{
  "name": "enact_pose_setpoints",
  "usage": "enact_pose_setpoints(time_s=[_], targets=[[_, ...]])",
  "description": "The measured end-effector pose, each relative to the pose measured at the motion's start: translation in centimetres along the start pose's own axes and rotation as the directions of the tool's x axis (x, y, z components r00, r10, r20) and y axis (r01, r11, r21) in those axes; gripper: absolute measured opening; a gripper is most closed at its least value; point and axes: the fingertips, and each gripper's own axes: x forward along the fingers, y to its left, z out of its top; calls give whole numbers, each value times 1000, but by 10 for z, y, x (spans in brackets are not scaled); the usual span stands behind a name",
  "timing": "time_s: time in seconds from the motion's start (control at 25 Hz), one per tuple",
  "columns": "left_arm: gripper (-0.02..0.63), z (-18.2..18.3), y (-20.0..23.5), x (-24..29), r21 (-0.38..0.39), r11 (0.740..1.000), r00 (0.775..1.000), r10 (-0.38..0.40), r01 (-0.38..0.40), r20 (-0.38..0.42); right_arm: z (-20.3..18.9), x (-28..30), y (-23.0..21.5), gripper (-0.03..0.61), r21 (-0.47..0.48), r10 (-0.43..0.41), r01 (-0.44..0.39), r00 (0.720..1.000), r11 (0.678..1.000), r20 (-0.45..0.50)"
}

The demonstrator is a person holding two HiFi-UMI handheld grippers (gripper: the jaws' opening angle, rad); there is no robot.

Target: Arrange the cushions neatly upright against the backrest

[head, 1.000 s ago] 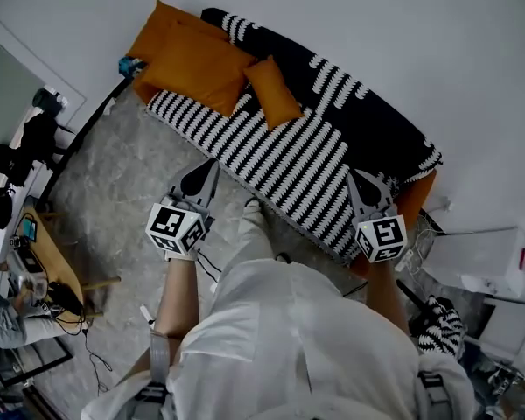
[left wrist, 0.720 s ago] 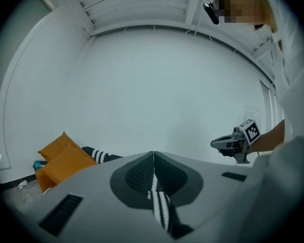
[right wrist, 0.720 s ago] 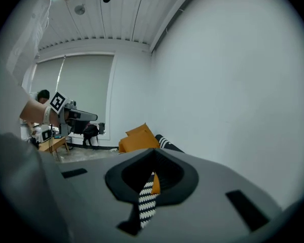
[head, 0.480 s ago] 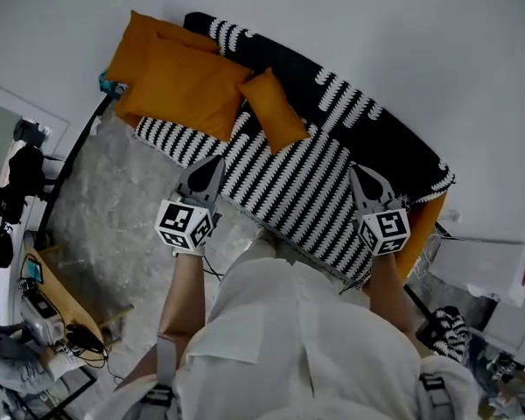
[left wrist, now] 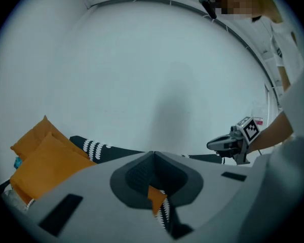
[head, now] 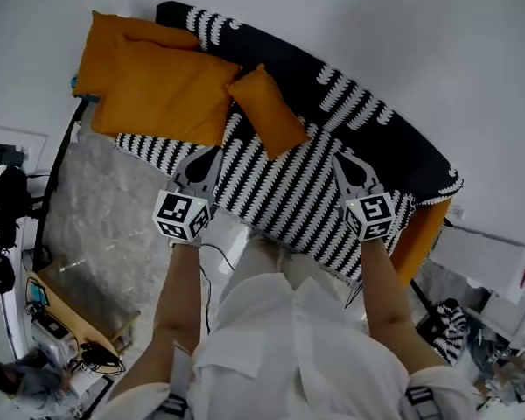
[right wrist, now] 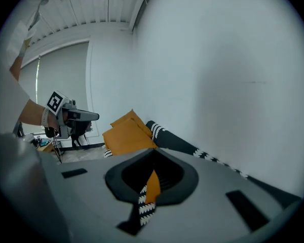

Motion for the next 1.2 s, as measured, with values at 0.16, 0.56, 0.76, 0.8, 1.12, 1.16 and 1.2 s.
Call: enact_pose_setpoints(time_s=[0.16, 0.56, 0.76, 0.8, 1.12, 1.16, 1.2], targets=[[17, -23, 16, 27, -35, 999, 999, 15, -16, -28, -20, 37, -14, 8, 19, 11, -10, 999, 1000, -37], [17, -94, 30, 88, -90, 996, 991, 16, -28, -133, -103, 115, -47, 57, 37, 73, -68, 983, 997, -167], [17, -118, 34, 113, -99, 995, 985, -1, -16, -175, -155, 163, -54, 108, 41, 115, -107, 953, 993, -282], [17, -123, 34, 118, -99, 995, 984, -6, -12, -180, -167, 173, -56, 123, 43, 123, -115, 943, 992, -310], [17, -152, 34, 166, -78, 996, 976, -48, 32, -212, -250, 237, -62, 187, 100, 168, -137, 857, 986, -486], [17, -156, 34, 172, -80, 996, 975, -53, 36, -217, -257, 243, -62, 198, 103, 172, -139, 848, 985, -501], [17, -160, 34, 178, -81, 996, 973, -58, 41, -222, -264, 249, -62, 207, 105, 175, -141, 839, 984, -516]])
